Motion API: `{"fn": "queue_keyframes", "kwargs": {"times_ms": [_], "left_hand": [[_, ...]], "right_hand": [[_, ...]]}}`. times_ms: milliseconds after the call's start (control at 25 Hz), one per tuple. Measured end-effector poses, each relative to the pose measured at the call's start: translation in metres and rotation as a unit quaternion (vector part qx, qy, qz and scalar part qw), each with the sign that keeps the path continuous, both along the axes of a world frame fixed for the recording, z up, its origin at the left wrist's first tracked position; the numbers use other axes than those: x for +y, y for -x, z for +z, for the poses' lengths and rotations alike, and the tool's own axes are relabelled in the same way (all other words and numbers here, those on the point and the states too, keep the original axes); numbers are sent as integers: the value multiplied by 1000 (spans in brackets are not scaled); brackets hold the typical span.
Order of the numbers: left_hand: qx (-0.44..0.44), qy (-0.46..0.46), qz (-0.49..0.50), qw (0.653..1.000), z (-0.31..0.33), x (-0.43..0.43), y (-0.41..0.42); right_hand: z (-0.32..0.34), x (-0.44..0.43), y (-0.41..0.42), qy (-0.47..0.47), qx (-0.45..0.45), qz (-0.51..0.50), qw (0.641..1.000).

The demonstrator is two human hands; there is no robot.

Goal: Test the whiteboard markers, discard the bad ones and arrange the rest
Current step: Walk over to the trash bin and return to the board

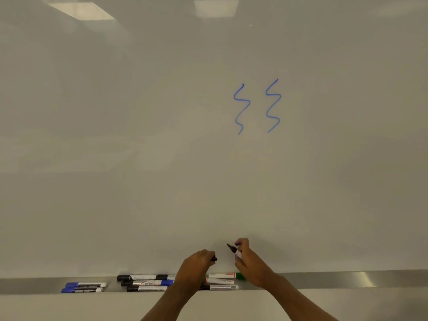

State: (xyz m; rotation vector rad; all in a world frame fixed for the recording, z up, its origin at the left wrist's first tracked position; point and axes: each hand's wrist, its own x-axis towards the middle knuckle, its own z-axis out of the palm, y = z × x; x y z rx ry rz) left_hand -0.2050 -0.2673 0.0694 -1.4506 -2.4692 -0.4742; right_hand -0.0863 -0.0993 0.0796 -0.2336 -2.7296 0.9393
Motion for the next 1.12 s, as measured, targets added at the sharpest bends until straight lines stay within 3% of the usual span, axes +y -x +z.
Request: {"fn": "queue_keyframes", "kwargs": {"times_ms": [200,480,640,760,920,1120], "left_hand": [[54,-191,-25,980,52,-13,30],[229,-351,31,908,183,-30,76],[369,-348,19,862,248,-35,100],[418,-333,12,845,286,-34,113],[416,-323,-2,850,309,-27,133],[375,-337,-10,864,301,-15,150]], "right_hand": [[55,-9,33,35,184,8,982],[172,-42,63,73,401,17,913],[230,-60,78,59,496,-23,866],[265,-65,86,44,553,-33,831],[291,-63,95,64,564,-55,822],[310,-54,110,18,584,-101,805]]}}
